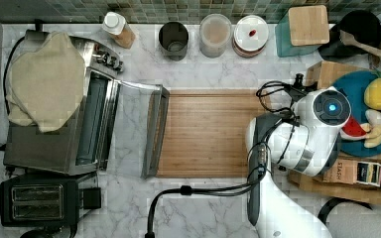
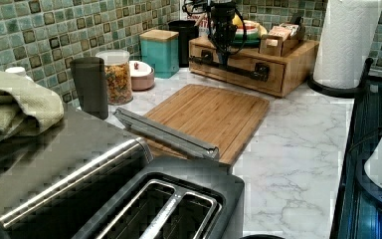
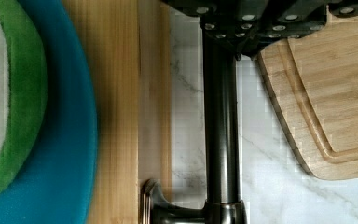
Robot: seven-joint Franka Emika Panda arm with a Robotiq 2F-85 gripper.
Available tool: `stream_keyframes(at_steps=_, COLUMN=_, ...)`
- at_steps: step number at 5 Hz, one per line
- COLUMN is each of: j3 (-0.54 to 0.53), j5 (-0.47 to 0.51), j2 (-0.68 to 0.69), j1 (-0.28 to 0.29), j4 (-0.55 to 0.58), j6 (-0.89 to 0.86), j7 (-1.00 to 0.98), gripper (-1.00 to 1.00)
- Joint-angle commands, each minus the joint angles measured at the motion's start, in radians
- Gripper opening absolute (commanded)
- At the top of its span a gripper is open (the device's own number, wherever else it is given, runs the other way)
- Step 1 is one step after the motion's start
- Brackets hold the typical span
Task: Close the drawer.
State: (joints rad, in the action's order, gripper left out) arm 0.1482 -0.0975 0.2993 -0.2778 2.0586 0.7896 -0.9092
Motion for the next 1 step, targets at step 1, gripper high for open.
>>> stream_keyframes(at_steps=1, j3=0.121, j5=-0.028, j2=-0.021, j1=-0.121, j4=-0.057, j6=-0.039, j7=-0.035, gripper=-1.00)
